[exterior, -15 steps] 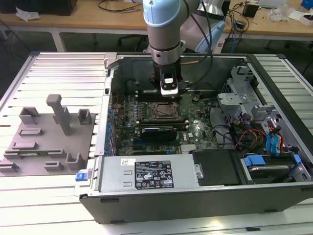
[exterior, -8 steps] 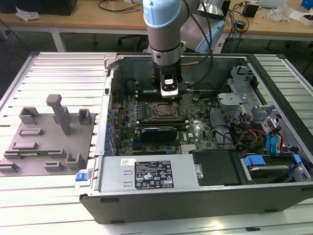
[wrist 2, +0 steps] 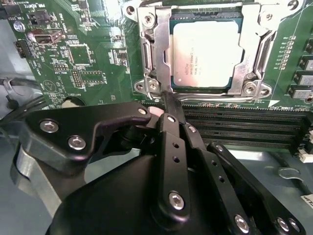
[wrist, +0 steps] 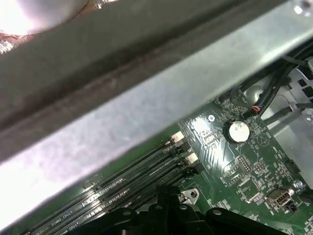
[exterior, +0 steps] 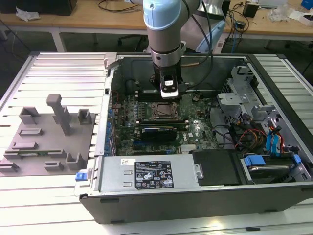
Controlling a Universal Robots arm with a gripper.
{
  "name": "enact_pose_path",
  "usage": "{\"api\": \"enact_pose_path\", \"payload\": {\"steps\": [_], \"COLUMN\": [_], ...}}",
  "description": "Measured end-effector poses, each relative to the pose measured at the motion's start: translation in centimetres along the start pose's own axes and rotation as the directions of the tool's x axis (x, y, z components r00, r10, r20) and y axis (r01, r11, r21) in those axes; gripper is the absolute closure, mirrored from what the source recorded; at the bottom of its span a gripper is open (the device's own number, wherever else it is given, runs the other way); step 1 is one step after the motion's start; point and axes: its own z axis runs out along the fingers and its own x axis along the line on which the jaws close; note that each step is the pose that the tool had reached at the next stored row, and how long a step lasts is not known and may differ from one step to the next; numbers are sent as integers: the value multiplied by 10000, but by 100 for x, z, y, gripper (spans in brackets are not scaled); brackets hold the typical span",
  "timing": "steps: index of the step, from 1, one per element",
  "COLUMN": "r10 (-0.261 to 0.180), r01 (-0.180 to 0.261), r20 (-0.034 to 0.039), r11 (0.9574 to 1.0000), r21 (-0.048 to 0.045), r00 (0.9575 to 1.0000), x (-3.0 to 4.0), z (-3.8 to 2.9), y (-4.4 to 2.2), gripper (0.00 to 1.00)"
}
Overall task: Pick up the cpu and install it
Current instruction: 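Install the first cpu locking lever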
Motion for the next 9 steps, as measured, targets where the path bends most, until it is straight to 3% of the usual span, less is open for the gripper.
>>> {"api": "enact_pose_path", "payload": {"steps": [5, 9], "r10": [29, 35], "r01": [-30, -37], "r20": [-74, -94], "r11": [9999, 9998], "r21": [-138, -183], "r00": [10000, 9999], "x": [-11, -29], "z": [-2, -4], "y": [-18, -46], "gripper": [89, 89]}}
